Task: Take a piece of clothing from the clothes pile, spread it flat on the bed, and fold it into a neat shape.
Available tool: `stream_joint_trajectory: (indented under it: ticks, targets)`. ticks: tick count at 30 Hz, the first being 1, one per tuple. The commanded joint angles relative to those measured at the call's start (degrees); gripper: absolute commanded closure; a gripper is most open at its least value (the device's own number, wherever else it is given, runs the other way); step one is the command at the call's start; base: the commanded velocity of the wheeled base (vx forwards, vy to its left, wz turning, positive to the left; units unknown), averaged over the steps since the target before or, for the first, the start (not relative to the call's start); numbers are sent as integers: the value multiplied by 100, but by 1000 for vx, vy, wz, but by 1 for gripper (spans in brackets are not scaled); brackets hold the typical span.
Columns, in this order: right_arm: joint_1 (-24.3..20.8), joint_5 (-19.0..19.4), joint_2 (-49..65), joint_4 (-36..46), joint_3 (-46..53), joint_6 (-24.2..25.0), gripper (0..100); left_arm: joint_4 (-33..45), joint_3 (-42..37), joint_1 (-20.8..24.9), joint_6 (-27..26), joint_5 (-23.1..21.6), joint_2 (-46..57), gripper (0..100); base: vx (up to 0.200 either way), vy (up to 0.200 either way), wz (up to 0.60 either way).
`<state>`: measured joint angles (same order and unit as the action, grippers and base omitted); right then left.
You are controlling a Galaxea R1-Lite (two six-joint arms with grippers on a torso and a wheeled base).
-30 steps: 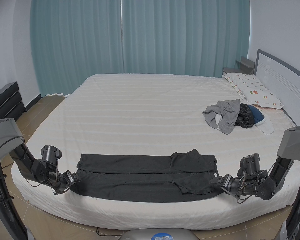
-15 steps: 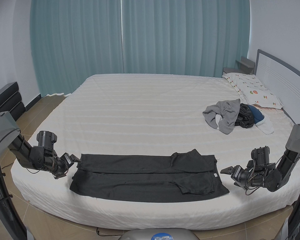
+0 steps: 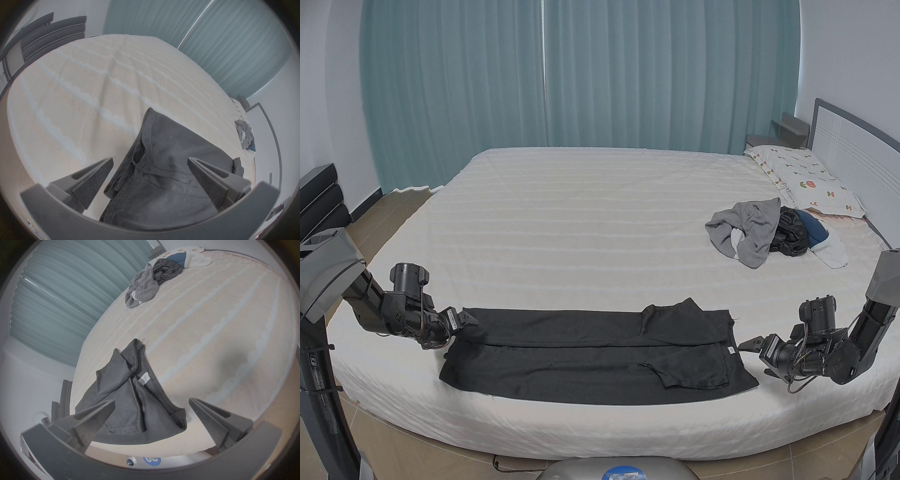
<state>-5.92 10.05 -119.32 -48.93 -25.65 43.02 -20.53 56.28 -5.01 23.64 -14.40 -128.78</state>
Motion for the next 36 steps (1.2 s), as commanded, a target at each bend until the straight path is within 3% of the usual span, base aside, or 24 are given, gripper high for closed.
stream_joint_trajectory:
  ticks: [1, 6, 13, 22, 23, 36]
  targets:
    - [-5, 50, -21, -2, 7, 5, 0, -4, 102, 35, -79, -90, -200, 0, 0, 0, 0]
    - [-14, 68, -56, -2, 7, 5, 0, -13, 278, 97, -123, -90, -218, 0, 0, 0, 0]
    - [-14, 68, -65, -2, -2, -4, 0, -13, 375, 106, -703, -37, -323, 0, 0, 0, 0]
    - [-40, 68, -56, -2, 16, -4, 0, -259, 295, 237, -747, 69, -578, 0, 0, 0, 0]
    - [-40, 68, -56, -2, 16, -4, 0, -259, 278, 237, -738, 77, -569, 100, 0, 0, 0]
    - [-40, 68, -65, -2, 7, 5, 0, -698, -39, 220, -676, 113, -472, 100, 0, 0, 0]
